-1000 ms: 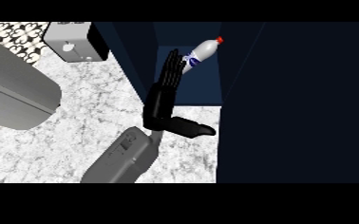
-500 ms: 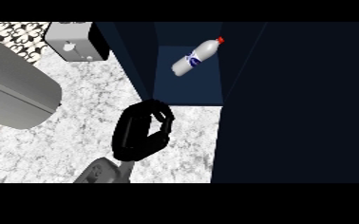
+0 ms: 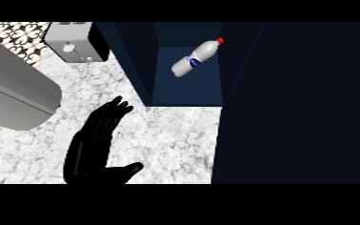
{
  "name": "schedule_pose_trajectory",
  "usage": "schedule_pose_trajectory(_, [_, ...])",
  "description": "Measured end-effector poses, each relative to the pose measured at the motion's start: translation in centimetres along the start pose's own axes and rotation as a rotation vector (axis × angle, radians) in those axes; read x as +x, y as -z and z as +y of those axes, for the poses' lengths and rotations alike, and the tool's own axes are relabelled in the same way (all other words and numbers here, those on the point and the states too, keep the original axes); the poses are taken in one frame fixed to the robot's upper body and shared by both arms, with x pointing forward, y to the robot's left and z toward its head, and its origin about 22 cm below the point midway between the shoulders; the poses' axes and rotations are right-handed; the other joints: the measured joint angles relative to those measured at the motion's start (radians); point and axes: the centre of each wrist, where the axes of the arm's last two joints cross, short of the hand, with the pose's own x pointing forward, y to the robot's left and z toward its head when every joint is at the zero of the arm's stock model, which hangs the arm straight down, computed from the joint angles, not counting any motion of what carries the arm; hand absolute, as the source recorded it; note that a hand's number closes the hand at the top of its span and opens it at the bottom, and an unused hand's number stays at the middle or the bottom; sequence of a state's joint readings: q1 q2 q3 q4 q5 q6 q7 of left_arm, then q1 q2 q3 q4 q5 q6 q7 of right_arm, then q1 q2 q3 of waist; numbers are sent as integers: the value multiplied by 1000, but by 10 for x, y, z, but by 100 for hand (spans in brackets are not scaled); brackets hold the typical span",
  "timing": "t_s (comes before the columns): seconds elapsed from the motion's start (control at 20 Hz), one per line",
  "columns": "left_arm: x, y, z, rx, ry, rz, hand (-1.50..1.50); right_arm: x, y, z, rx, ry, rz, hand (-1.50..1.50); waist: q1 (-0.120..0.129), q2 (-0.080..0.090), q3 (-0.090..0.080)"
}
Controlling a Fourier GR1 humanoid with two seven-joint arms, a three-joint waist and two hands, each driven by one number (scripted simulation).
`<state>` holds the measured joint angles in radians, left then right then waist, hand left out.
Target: Pick up the bottled water, place it into the cabinet and close the cabinet
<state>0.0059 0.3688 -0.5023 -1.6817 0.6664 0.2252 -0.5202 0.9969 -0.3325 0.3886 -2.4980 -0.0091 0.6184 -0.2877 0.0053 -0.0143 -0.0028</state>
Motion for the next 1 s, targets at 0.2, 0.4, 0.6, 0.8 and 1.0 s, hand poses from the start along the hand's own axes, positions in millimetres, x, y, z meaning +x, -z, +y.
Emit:
schedule_pose_trajectory(0.2, [16, -12, 14, 39, -25, -10, -150, 0, 6, 9, 83, 57, 13, 150, 4, -2, -2])
schedule_pose_trajectory(0.4, [28, -27, 30, 67, -43, -2, -150, 0, 13, 12, 139, 65, 16, 150, 10, -6, -5])
schedule_pose_trajectory(0.6, [41, -35, 43, 75, -44, 0, -150, 1, 17, 10, 181, 38, 18, 150, 24, -9, -8])
schedule_pose_trajectory(0.8, [53, -42, 55, 76, -44, -8, -150, 0, 21, 12, 170, 38, 18, 150, 40, -3, -11])
schedule_pose_trajectory(1.0, [64, -48, 65, 67, -46, -3, -150, -1, 26, 17, 113, 53, 17, 150, 57, 6, -11])
